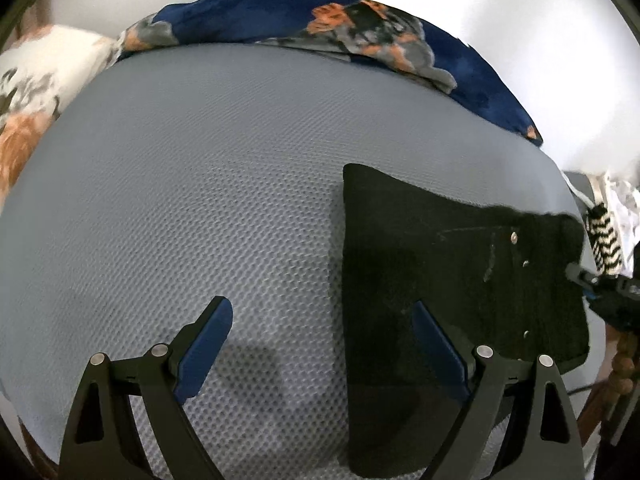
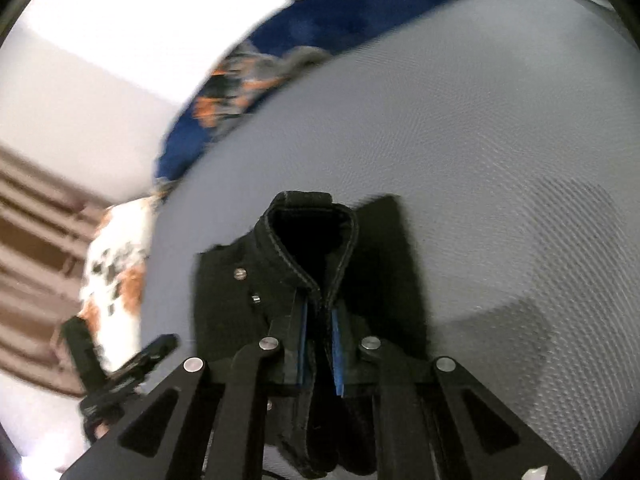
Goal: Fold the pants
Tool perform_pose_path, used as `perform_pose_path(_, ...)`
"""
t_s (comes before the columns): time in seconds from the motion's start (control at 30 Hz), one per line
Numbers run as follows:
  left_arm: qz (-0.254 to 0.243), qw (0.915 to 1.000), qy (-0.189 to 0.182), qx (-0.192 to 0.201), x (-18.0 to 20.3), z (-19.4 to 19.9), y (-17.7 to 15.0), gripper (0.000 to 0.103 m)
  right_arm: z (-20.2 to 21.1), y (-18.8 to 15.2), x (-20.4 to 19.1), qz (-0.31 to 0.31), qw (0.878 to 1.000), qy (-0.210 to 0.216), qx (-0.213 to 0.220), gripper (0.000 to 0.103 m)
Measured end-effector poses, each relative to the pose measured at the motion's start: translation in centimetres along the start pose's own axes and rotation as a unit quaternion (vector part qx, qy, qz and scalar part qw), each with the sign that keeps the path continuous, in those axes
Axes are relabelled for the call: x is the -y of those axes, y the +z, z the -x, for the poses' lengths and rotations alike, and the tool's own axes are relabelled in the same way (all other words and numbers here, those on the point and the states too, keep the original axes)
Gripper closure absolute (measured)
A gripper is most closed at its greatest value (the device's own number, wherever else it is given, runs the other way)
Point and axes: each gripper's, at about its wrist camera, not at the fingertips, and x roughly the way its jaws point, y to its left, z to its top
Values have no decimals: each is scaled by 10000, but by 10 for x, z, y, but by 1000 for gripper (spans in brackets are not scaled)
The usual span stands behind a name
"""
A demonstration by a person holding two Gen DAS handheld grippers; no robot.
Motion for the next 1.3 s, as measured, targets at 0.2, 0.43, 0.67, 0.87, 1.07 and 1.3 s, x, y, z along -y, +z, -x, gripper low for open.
perform_pose_path(0.2,-355,9990,165,-216,17,-26,-3,12,-15,-5,14,-77,9995,-297,11,89)
perform_pose_path(0.43,-492,9973,268,-466,21,-50,-7,12,-17,-9,10,18,9984,-559,25,73)
perform_pose_path(0.67,-592,9963,350,-510,24,-46,-17,12,-3,-29,17,-107,9989,-460,-5,71)
perform_pose_path(0.87,-663,9957,346,-540,27,-39,-28,12,9,-41,13,23,9985,-554,19,71)
perform_pose_path(1.07,-667,9955,323,-590,27,-33,-41,12,16,-48,13,80,9982,-596,15,69)
perform_pose_path(1.3,-591,9959,166,-665,25,-28,-54,12,18,-52,15,99,9979,-635,-4,66)
